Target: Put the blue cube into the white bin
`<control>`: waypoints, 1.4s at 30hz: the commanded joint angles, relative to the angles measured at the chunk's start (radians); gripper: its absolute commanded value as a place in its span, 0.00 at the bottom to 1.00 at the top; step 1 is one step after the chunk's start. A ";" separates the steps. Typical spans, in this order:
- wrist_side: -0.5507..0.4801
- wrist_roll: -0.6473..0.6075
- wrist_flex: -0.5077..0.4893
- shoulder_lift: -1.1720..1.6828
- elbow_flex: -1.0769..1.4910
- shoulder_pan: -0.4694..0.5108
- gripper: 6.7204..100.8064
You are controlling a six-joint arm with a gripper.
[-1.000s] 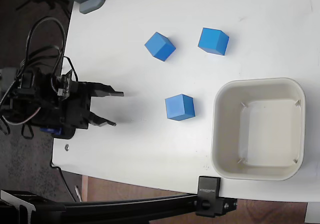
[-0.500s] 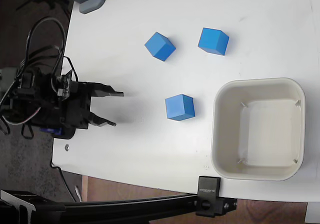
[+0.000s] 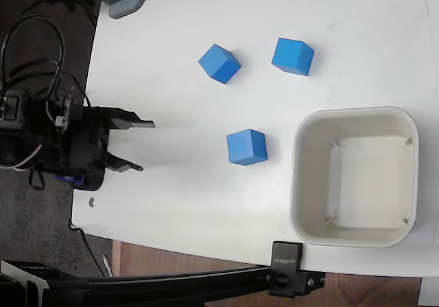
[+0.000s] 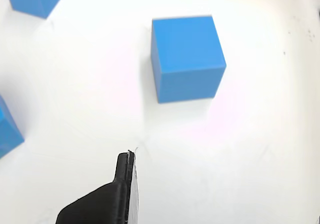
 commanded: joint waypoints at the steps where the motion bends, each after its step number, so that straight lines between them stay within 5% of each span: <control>1: -0.124 -0.063 -0.044 -0.155 -0.158 0.057 0.95; 14: -0.518 -0.344 0.014 -0.459 -0.388 0.100 0.97; 28: -0.486 -0.322 -0.186 -0.684 -0.390 -0.106 0.95; 34: -0.360 -0.319 -0.202 -0.850 -0.485 -0.204 0.97; 42: -0.374 -0.314 -0.256 -0.913 -0.486 -0.183 0.97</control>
